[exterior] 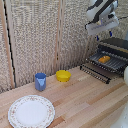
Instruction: Kindly employ your clamp to softly take hold of the bread. Delicately rest it on the oven pan, verifying that it is even on the surface. Using your clamp and attentiveness, smoothly glide the pan into the oven and along the appropriate brackets, securing it in position.
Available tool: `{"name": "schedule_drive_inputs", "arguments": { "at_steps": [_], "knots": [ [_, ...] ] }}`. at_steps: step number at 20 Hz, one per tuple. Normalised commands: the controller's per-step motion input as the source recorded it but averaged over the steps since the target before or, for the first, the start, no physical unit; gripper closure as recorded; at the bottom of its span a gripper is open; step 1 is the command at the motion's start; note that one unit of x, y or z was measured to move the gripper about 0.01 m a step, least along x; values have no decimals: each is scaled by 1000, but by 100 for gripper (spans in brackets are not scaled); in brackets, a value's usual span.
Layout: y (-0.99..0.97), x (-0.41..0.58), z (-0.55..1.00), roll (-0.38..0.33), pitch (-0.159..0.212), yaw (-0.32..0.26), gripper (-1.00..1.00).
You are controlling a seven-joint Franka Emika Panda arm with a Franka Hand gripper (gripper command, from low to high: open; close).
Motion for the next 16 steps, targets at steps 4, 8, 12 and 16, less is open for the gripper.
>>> {"name": "schedule_drive_inputs", "arguments": {
  "at_steps": [4, 8, 12, 16],
  "knots": [
    [0, -37, -90, -182, 176, 299, -100],
    [0, -64, -96, -194, 196, 284, -100],
    [31, -114, -44, -212, 238, 244, -100],
    [124, -121, 0, -210, 262, 213, -100]
  ]
}}
